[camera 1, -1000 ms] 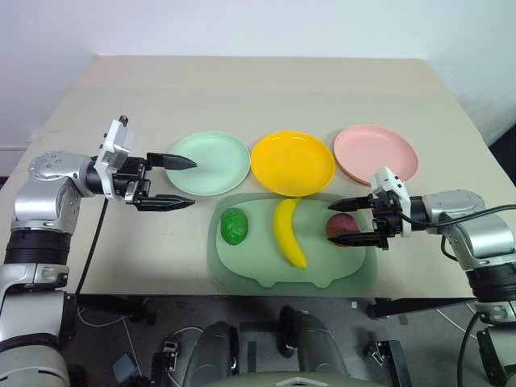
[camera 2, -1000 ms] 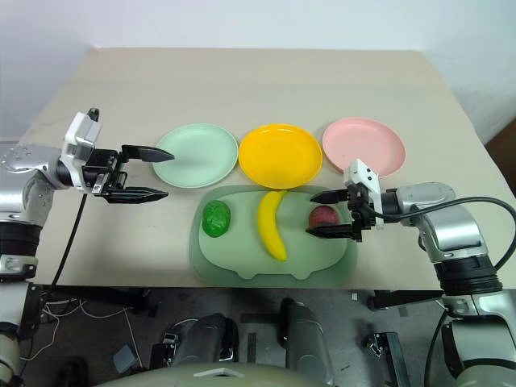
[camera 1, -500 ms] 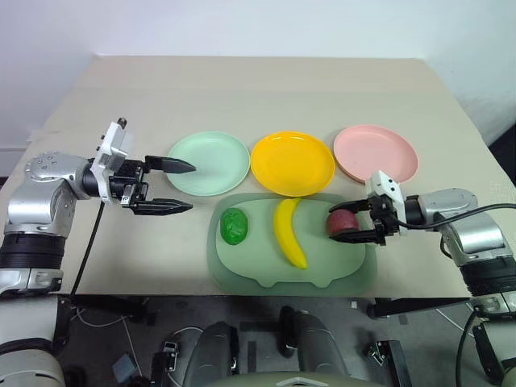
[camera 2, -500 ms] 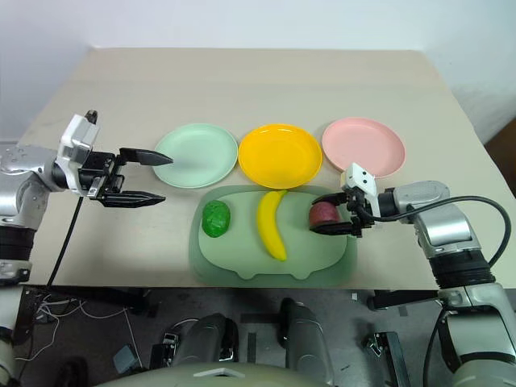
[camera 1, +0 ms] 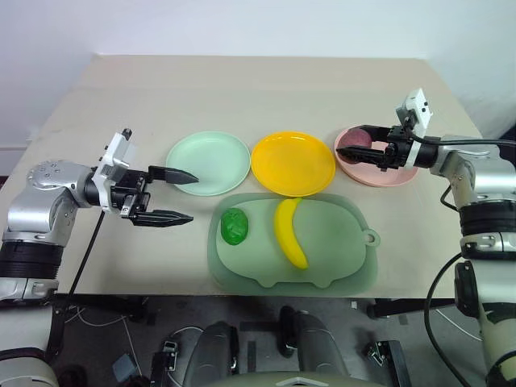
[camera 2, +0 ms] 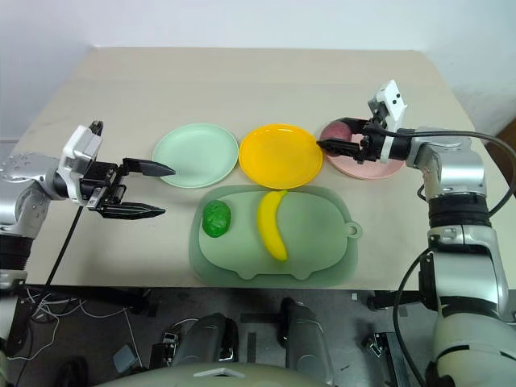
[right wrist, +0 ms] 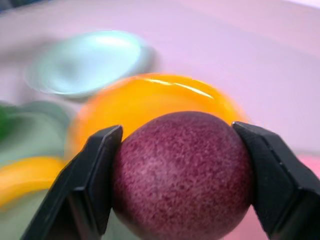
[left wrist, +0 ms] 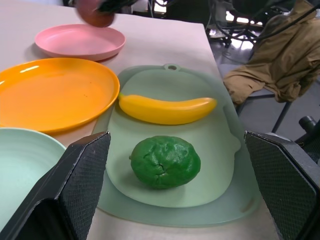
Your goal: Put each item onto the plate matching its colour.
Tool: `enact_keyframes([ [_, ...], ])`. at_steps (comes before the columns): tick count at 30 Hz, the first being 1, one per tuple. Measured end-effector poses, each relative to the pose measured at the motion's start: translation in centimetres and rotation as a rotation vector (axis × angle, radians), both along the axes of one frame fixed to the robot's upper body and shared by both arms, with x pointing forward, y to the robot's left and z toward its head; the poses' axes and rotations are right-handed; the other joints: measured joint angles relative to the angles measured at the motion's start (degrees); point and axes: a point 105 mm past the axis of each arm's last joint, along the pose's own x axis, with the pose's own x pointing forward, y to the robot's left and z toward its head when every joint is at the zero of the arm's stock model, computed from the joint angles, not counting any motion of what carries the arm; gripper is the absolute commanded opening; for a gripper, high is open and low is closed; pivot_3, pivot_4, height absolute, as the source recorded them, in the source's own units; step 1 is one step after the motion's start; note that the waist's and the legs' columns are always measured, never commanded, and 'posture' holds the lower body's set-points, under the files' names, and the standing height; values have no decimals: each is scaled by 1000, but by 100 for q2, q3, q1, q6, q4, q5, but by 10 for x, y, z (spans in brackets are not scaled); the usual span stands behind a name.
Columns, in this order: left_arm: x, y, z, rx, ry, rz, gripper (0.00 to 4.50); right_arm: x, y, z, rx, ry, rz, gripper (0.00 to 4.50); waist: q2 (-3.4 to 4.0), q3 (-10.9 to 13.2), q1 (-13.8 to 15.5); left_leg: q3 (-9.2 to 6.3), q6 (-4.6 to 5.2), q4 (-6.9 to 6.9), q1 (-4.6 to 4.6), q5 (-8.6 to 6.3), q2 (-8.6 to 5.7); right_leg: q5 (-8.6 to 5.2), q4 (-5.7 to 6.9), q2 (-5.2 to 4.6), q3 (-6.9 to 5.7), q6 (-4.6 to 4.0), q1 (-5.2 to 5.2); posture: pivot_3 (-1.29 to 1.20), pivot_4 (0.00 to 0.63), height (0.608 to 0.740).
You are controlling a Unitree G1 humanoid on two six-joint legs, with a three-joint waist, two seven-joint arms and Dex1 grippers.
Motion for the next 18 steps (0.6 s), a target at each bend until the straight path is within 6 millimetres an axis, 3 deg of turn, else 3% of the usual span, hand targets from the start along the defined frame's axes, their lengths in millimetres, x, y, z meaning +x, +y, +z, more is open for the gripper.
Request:
enact_keyframes([
  [4, -1, -1, 0, 2, 4, -6, 4500, 17, -28, -22, -87, -7, -221, 3215, 3, 2, -20, 4, -1, -3, -1, 1, 0, 0, 1, 0, 4, 0, -6, 0, 150, 740],
  [7, -3, -1, -3, 4, 17, -5, 4500, 27, -45, -19, -137, -46, -361, 3215, 3, 2, -37, 5, -2, -7, 1, 1, 3, 0, 2, 3, 6, -1, -7, 0, 150, 740],
  [11, -3, -1, -3, 4, 21, -3, 4500, 29, -49, -12, -93, -61, -387, 4458, 3, 2, -42, 6, -2, -8, 1, 1, 5, 0, 1, 3, 6, -1, -7, 0, 150, 740],
  [18, -3, 1, -1, 0, 22, 6, 4500, 30, -39, -8, -97, -88, -330, 4484, 4, 2, -37, 5, -2, -7, 1, 1, 5, 0, 1, 2, 6, 0, -6, 0, 150, 740],
])
